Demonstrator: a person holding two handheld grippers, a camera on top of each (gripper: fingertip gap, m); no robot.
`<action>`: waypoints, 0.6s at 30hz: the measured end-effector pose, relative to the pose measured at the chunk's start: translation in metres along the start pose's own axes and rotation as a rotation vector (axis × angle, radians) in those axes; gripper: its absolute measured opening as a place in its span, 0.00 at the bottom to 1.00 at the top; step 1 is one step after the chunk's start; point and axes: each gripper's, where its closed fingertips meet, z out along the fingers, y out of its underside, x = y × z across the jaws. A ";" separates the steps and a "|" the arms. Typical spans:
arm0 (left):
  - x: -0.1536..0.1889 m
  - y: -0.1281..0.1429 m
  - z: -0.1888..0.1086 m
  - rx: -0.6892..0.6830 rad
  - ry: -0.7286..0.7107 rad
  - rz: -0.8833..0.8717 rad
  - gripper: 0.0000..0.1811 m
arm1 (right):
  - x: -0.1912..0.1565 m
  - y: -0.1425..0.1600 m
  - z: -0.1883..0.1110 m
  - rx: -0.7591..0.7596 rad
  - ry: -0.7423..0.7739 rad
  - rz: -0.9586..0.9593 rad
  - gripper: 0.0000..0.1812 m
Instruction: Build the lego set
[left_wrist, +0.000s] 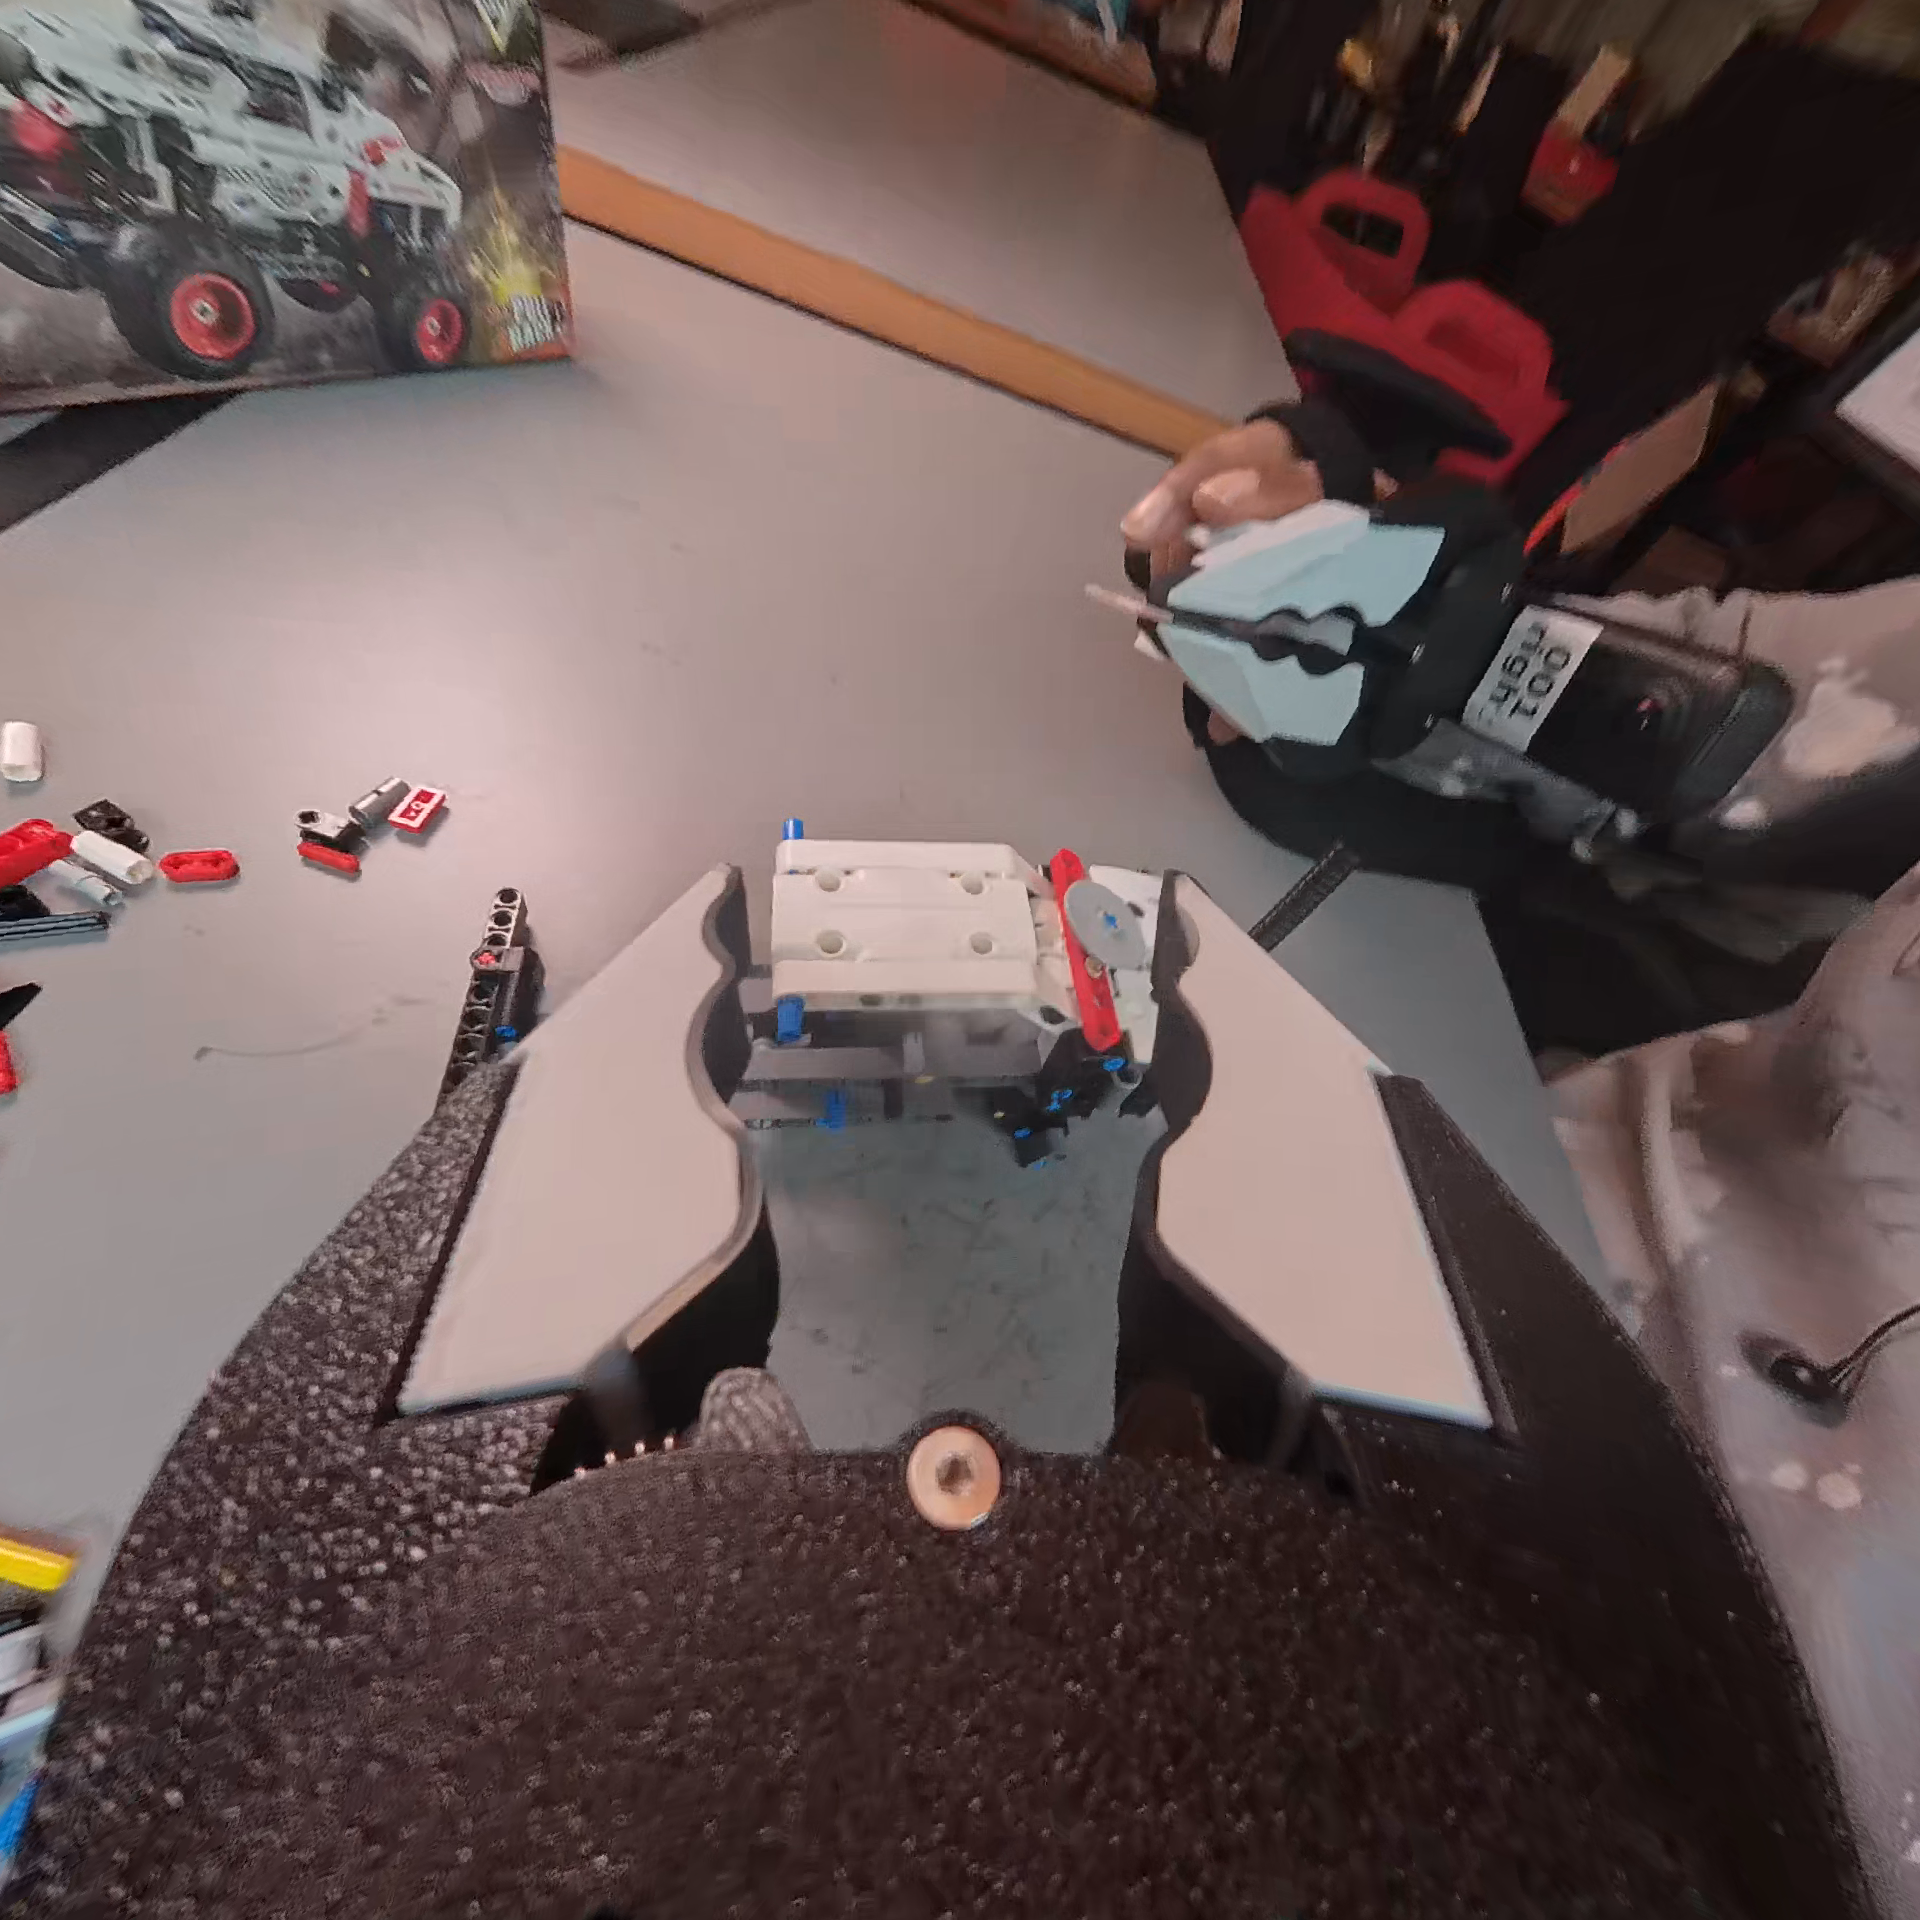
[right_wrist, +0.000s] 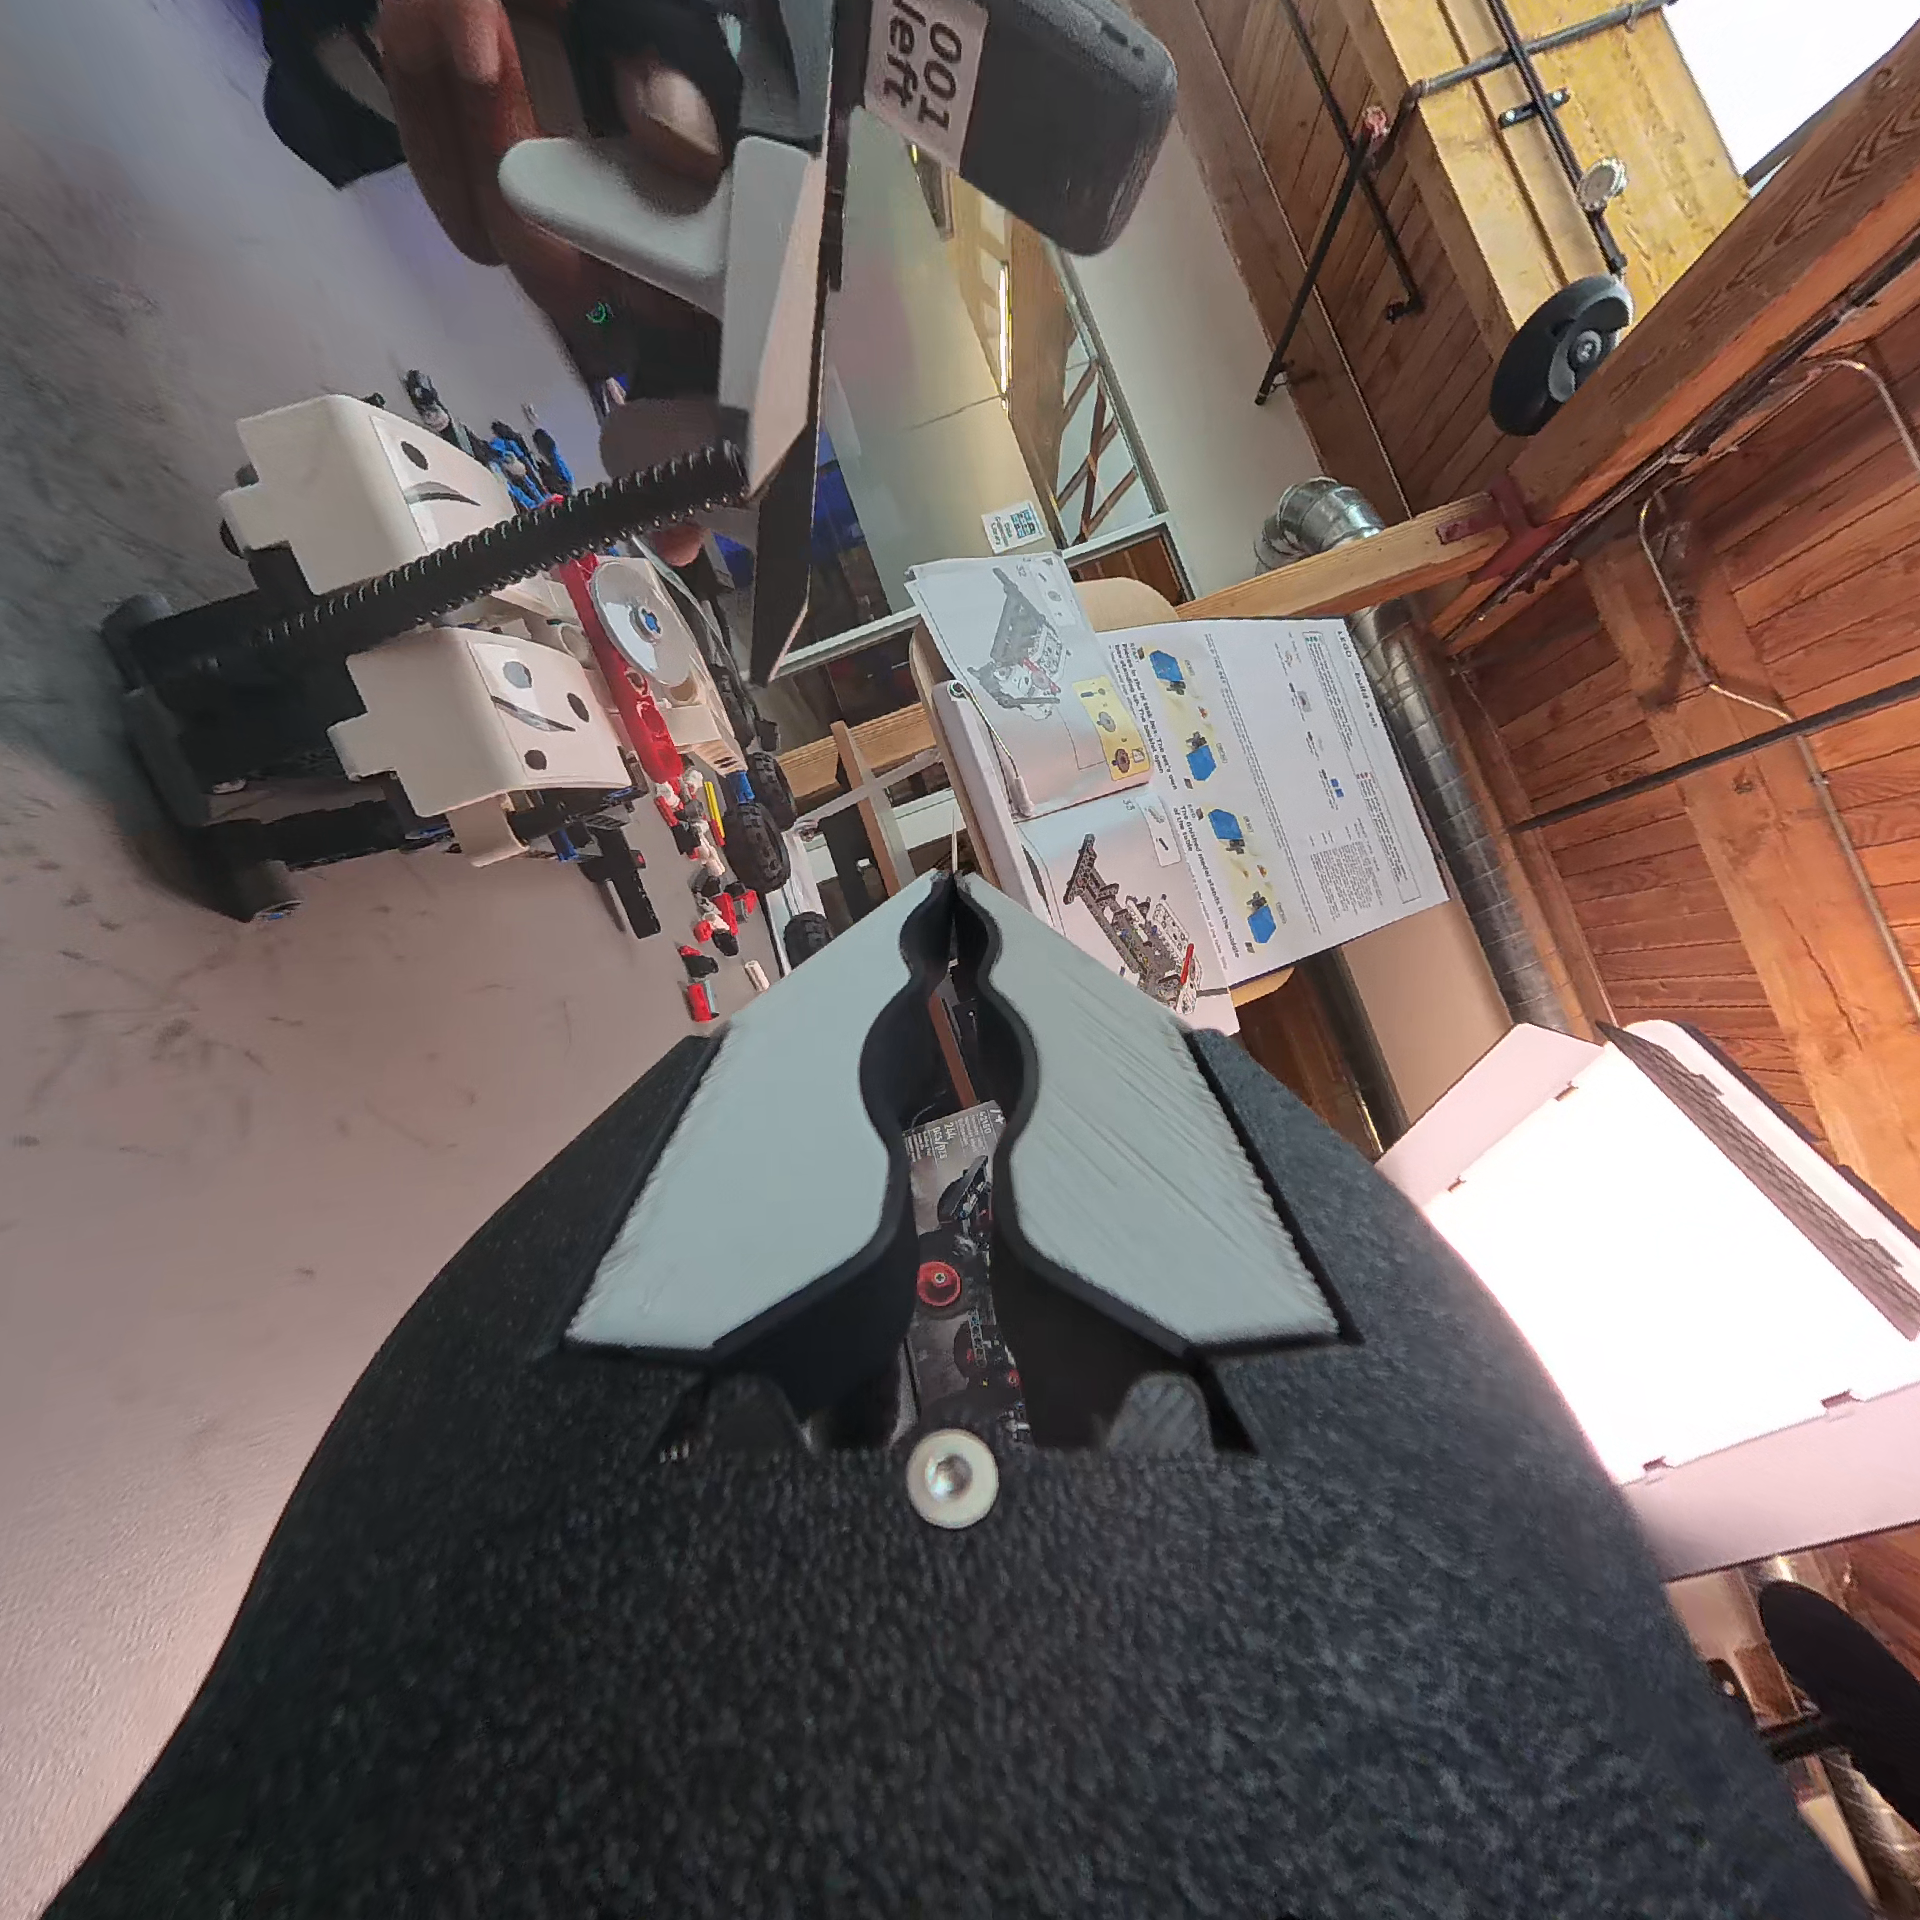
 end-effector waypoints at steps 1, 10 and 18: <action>0.002 -0.008 -0.005 0.060 0.001 -0.037 0.40 | 0.001 0.000 0.000 -0.002 0.002 0.005 0.00; 0.018 -0.052 -0.029 0.482 0.000 -0.275 0.18 | 0.015 -0.014 0.012 0.005 0.048 0.025 0.00; 0.017 -0.059 -0.036 0.650 0.098 -0.428 0.13 | 0.041 -0.053 0.061 0.107 0.081 -0.009 0.00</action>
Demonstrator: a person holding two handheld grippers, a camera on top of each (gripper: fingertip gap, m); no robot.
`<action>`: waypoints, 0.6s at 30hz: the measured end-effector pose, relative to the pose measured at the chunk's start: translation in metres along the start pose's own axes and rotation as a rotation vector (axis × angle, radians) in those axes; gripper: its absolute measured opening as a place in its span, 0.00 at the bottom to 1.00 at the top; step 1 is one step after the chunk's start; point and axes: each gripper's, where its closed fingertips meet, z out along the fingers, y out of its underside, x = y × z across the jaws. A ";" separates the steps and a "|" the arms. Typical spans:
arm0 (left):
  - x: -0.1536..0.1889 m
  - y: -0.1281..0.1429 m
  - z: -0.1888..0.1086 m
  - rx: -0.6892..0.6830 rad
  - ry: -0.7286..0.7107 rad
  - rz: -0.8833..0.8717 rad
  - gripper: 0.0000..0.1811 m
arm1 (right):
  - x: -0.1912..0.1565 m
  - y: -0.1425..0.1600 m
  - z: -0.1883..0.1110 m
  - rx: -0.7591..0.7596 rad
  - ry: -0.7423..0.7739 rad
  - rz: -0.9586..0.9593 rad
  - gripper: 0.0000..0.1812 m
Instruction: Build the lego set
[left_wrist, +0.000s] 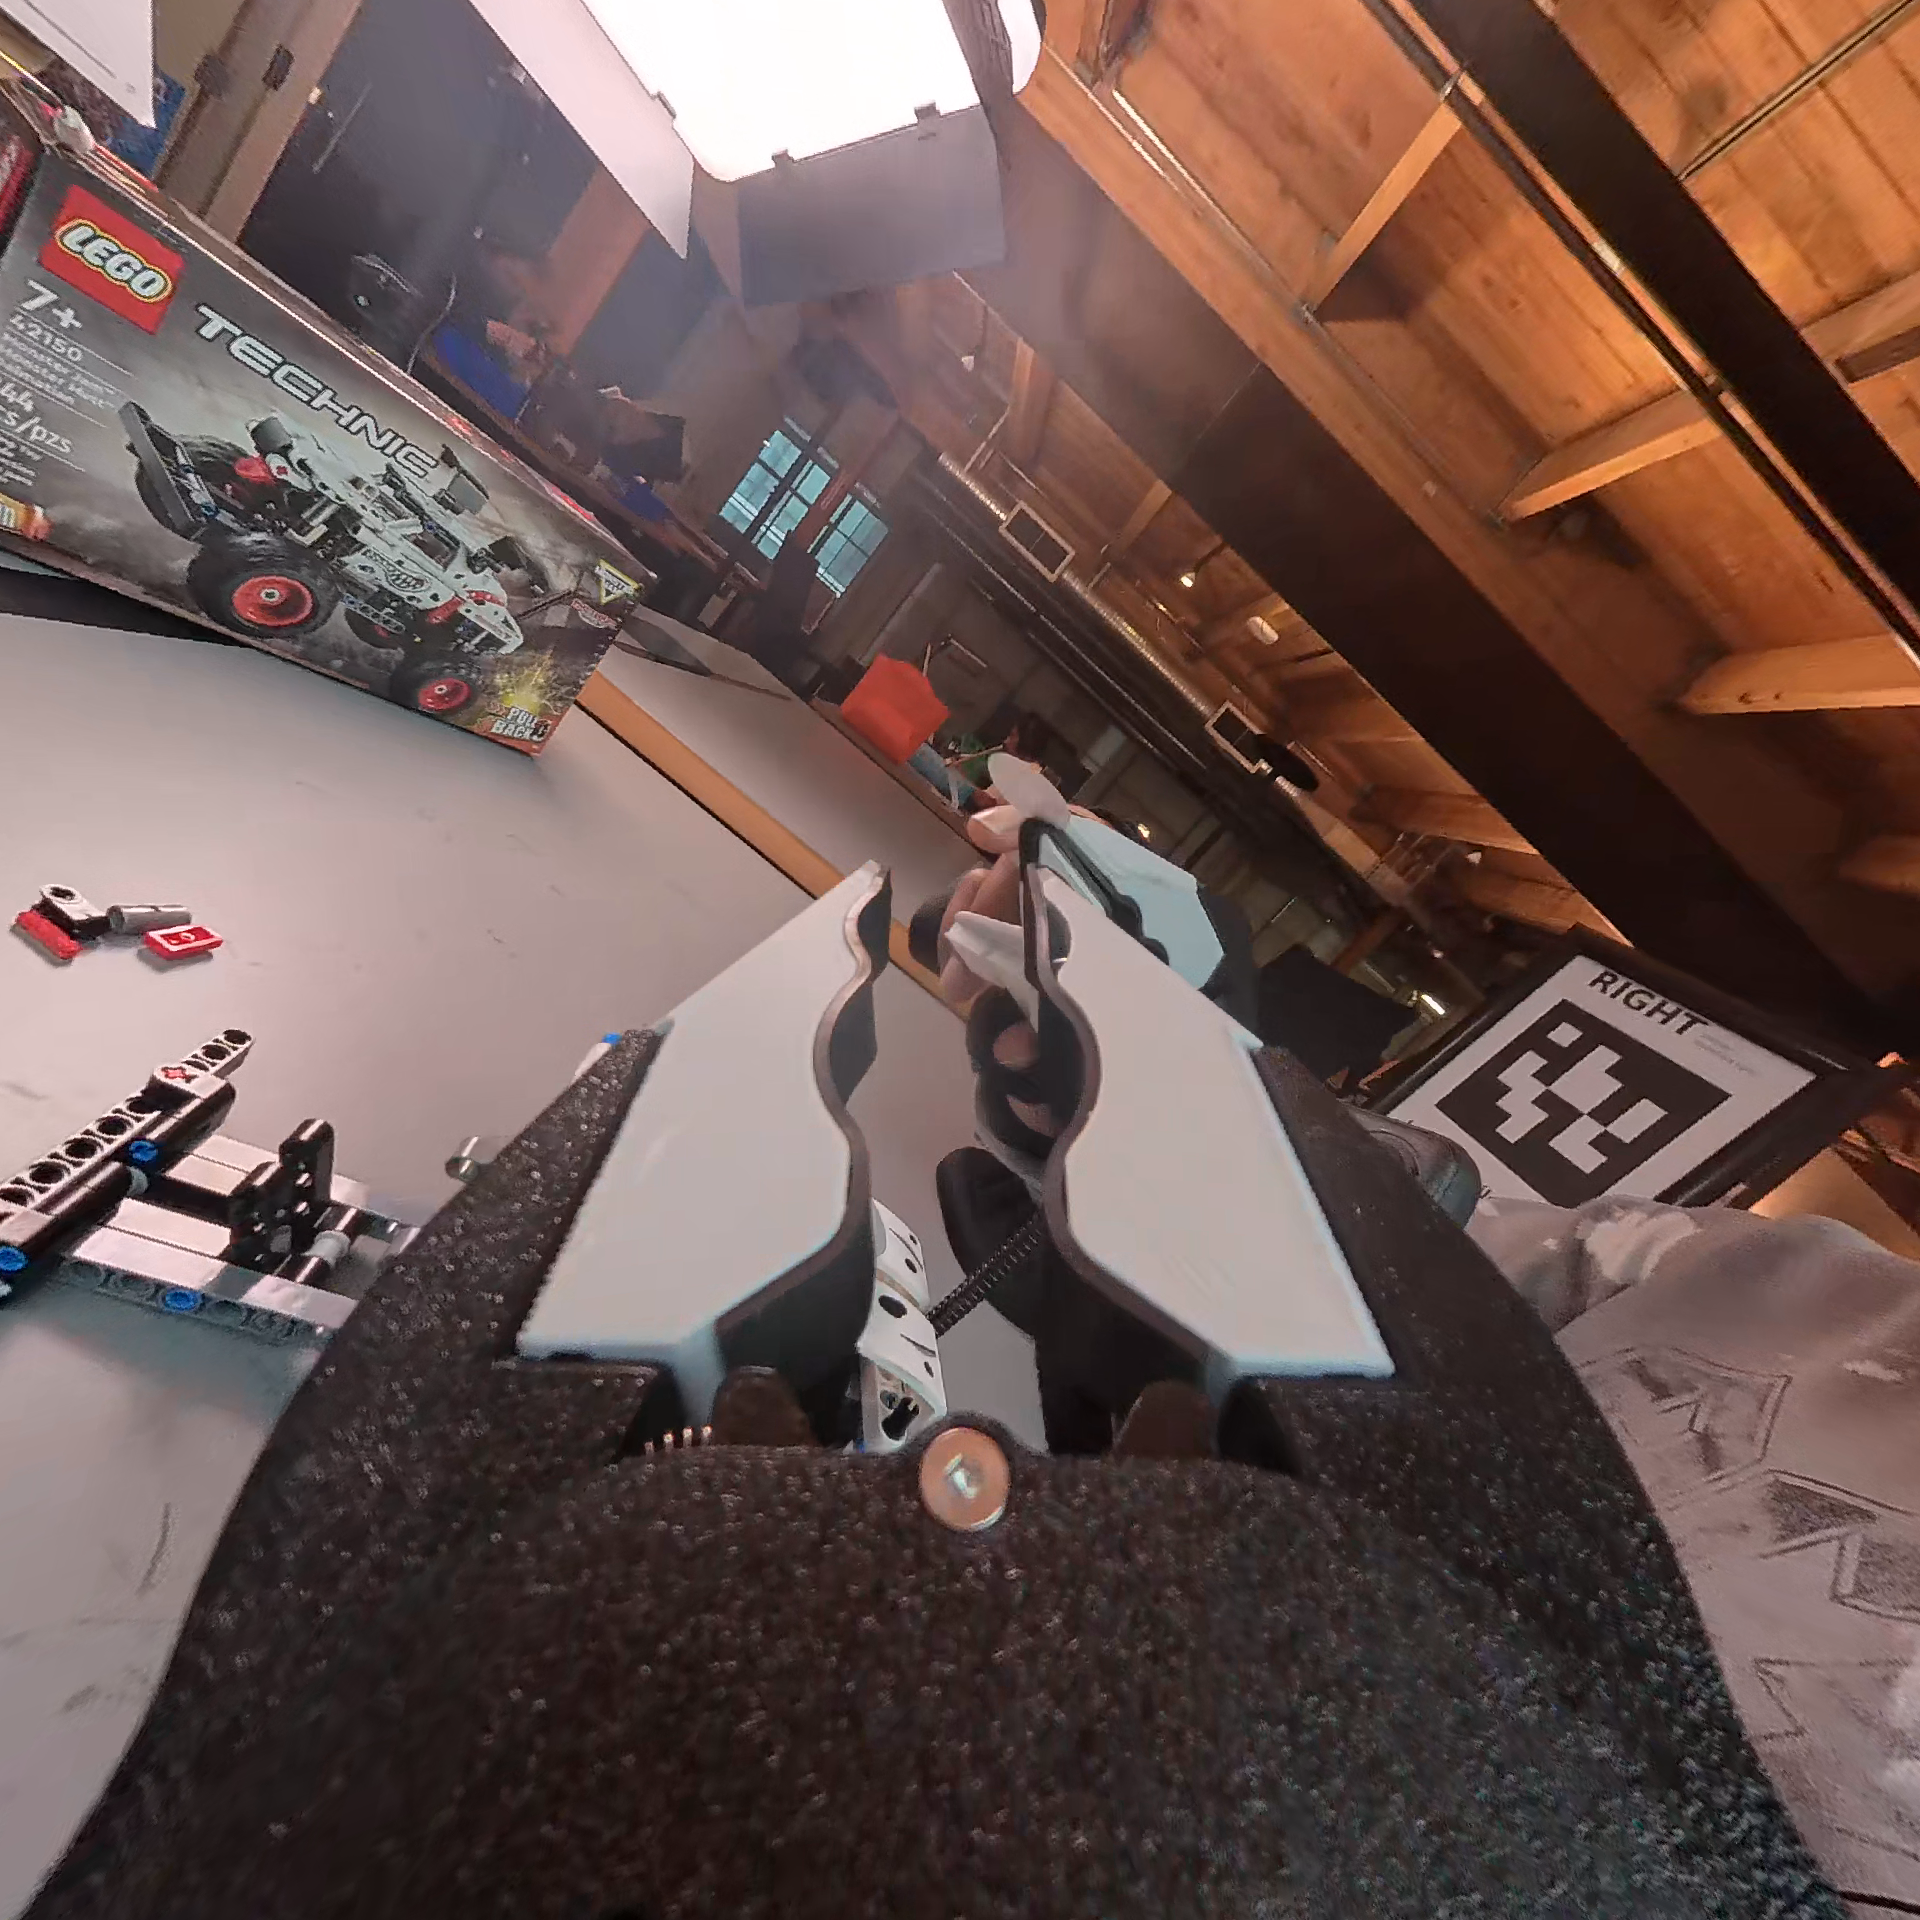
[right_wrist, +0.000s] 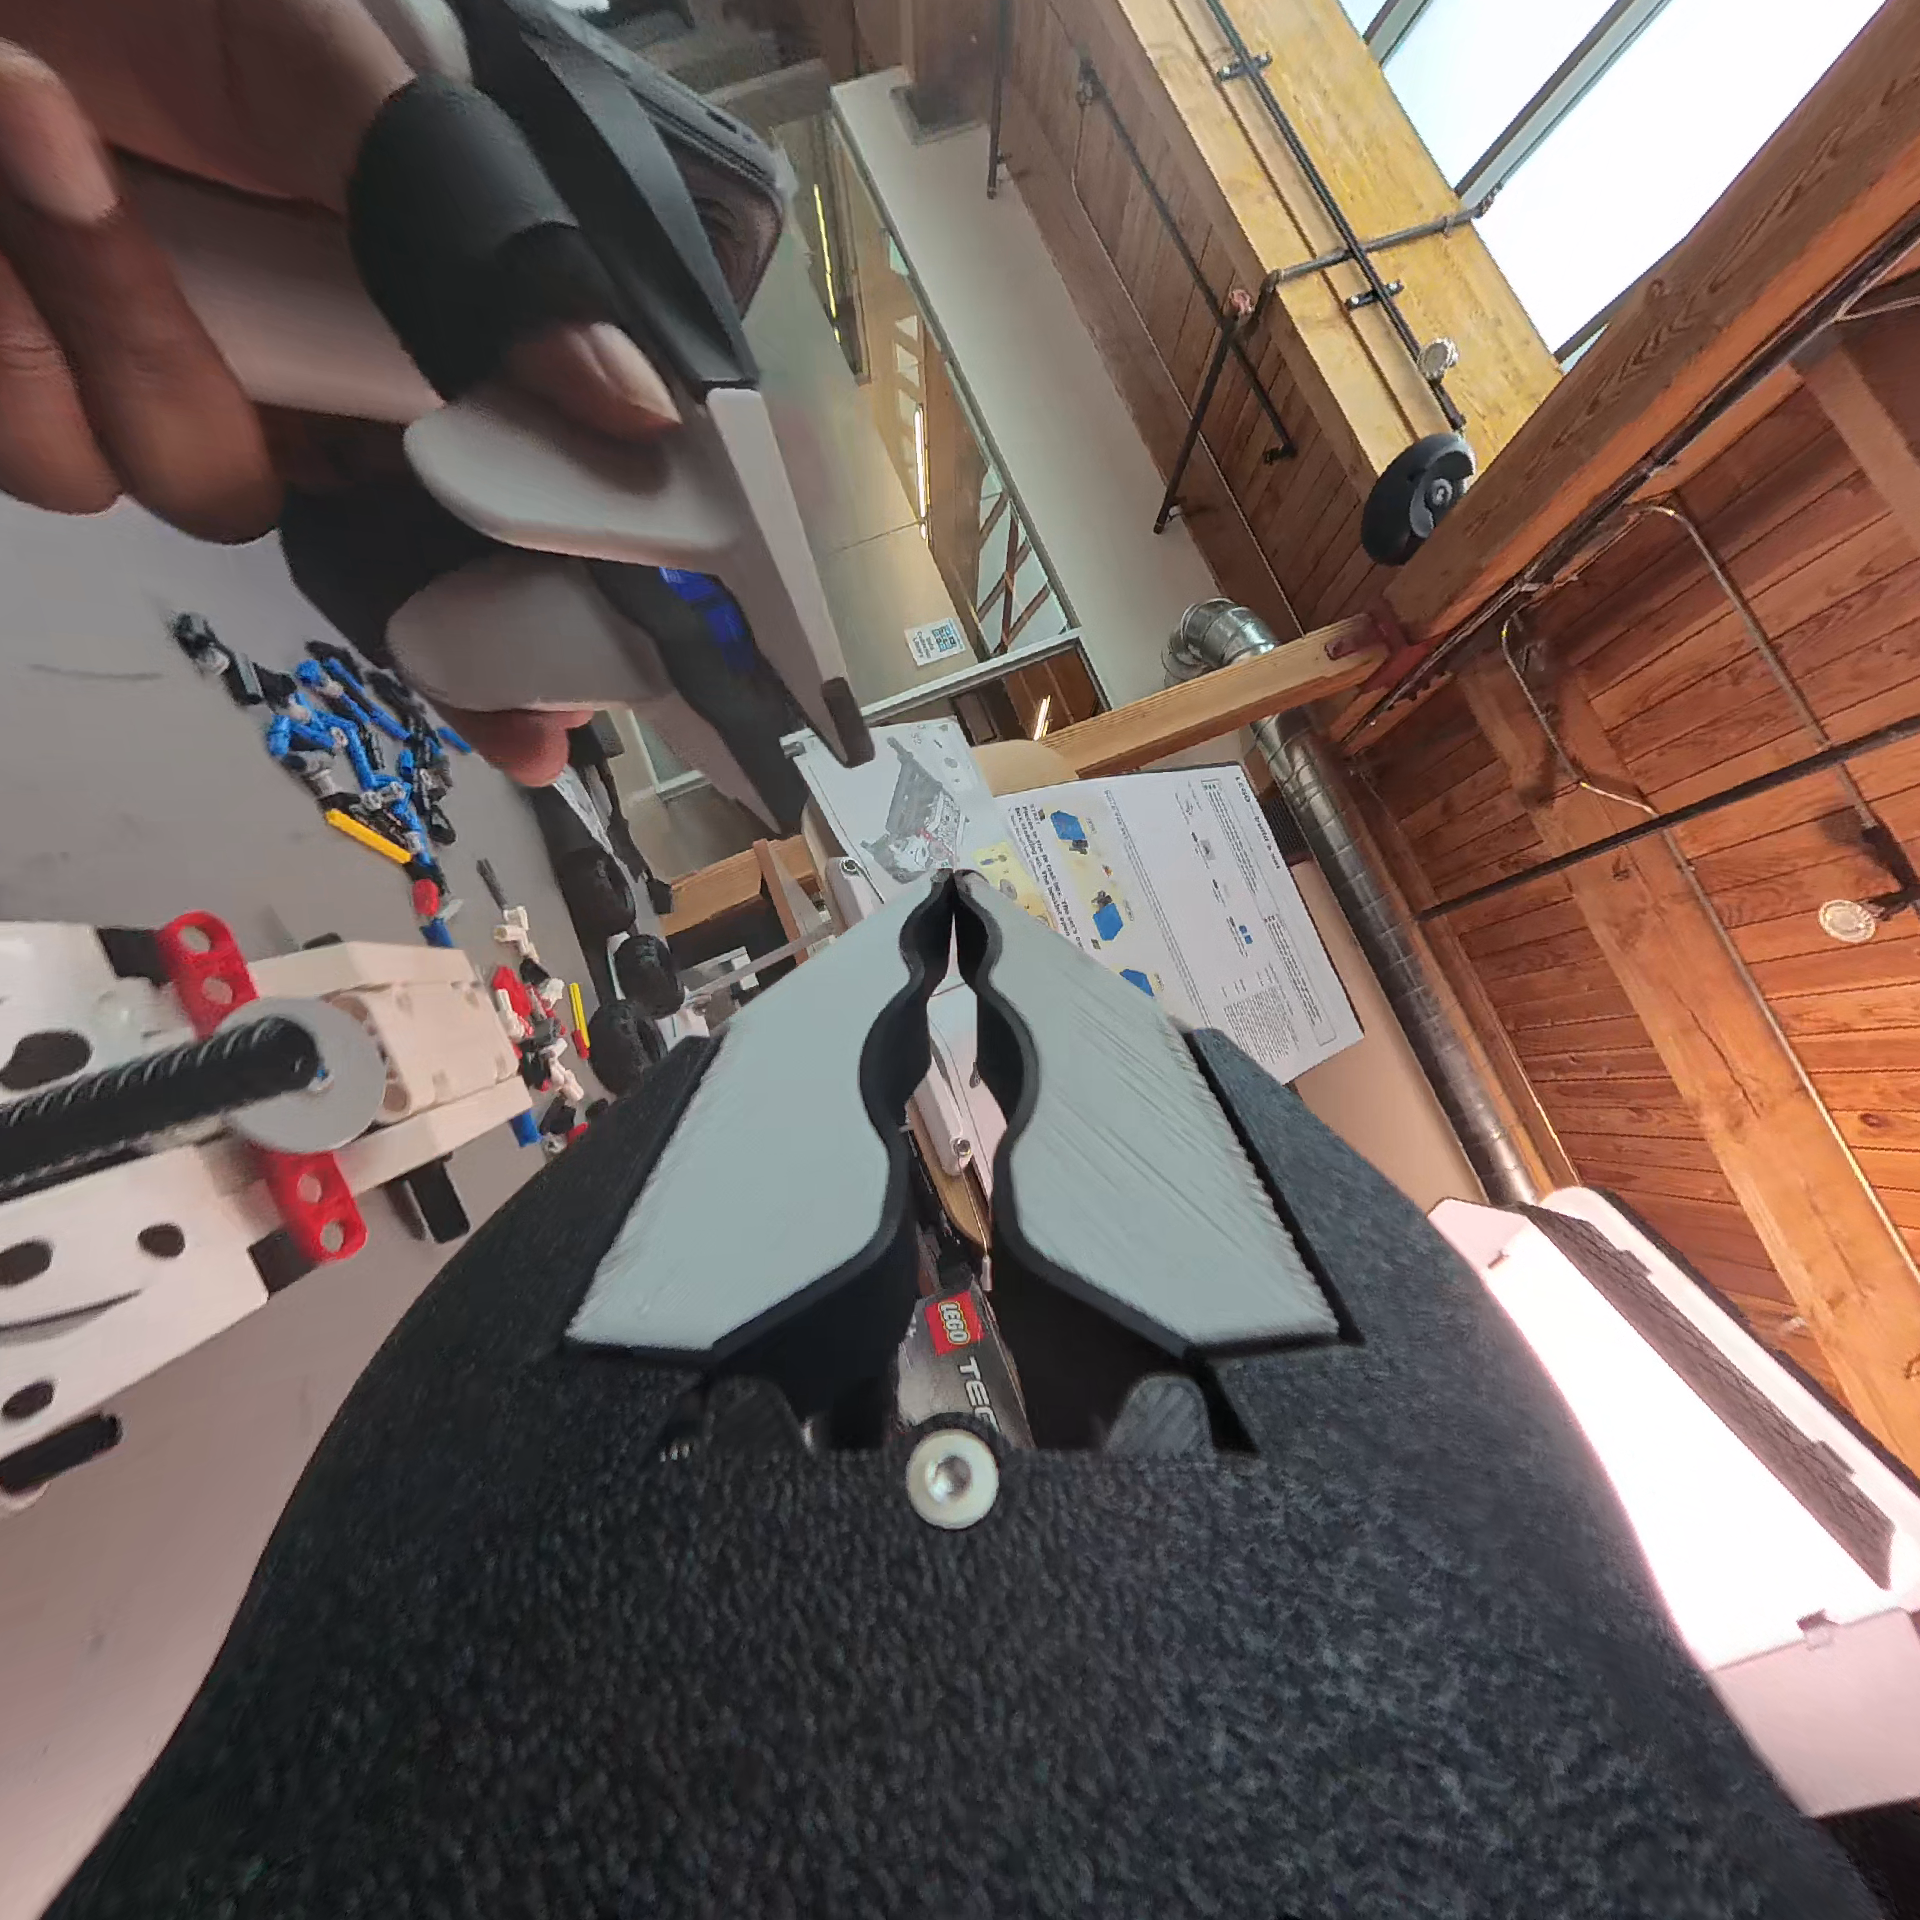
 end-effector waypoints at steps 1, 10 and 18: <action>0.000 0.001 -0.002 0.008 0.010 -0.008 0.13 | 0.000 0.000 0.004 0.000 0.010 0.015 0.00; 0.005 0.010 -0.002 0.019 0.037 -0.005 0.10 | -0.030 0.003 0.000 -0.034 -0.028 0.040 0.00; 0.008 0.010 0.000 0.042 0.010 0.009 0.06 | -0.035 0.005 0.000 -0.056 -0.027 -0.013 0.00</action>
